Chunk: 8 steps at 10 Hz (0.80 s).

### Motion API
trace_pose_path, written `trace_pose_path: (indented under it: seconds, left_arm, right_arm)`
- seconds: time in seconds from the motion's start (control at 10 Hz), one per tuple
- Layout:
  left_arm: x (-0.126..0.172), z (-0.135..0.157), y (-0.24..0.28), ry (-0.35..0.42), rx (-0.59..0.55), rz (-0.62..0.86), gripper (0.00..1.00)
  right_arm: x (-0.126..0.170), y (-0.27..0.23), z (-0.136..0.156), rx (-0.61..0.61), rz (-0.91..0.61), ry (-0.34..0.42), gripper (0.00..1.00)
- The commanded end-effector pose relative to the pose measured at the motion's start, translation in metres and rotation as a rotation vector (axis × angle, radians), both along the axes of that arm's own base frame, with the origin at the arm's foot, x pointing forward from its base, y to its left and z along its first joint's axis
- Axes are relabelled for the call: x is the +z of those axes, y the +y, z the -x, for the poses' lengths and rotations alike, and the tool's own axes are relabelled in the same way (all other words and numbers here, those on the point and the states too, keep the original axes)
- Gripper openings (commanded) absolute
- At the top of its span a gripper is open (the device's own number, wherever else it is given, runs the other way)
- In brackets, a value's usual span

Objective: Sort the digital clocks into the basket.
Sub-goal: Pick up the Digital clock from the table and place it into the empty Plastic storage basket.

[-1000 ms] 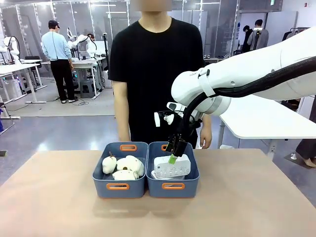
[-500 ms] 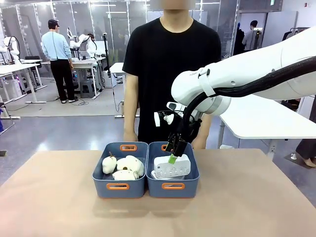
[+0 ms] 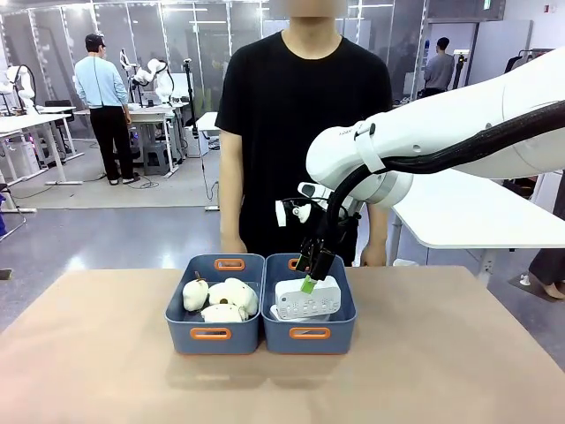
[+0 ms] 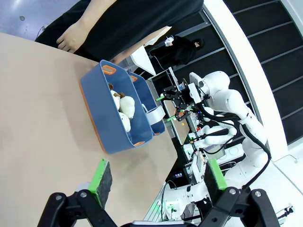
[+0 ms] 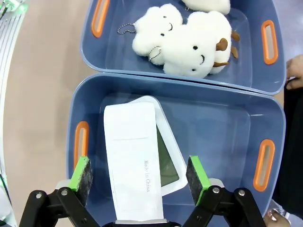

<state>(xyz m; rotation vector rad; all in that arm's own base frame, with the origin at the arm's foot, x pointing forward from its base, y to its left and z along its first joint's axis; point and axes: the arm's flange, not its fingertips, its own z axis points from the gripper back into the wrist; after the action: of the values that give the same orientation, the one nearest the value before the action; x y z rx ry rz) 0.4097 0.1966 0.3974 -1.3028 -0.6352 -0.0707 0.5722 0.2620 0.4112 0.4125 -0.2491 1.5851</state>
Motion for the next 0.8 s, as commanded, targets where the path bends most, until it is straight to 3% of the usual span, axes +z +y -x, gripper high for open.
trace_pose_path:
  seconds: [0.0, 0.3, 0.4, 0.6, 0.7]
  left_arm:
    - [0.002, -0.002, 0.002, 0.006, -0.012, -0.016, 1.0]
    - [0.002, -0.002, 0.002, 0.006, -0.012, -0.016, 1.0]
    - [0.002, -0.002, 0.002, 0.006, -0.012, -0.016, 1.0]
    - [0.002, -0.002, 0.002, 0.006, -0.012, -0.016, 1.0]
    - [0.002, -0.002, 0.002, 0.006, -0.012, -0.016, 1.0]
  right_arm:
    - [-0.001, 0.0, -0.001, -0.001, 0.003, 0.001, 1.0]
    - [0.0, 0.0, 0.0, 0.0, 0.0, 0.0, 1.0]
    - [0.024, -0.023, 0.013, 0.004, 0.013, 0.02, 1.0]
    - [0.054, -0.078, 0.034, -0.067, -0.228, 0.103, 1.0]
    - [0.057, -0.106, 0.043, -0.161, -0.267, 0.147, 1.0]
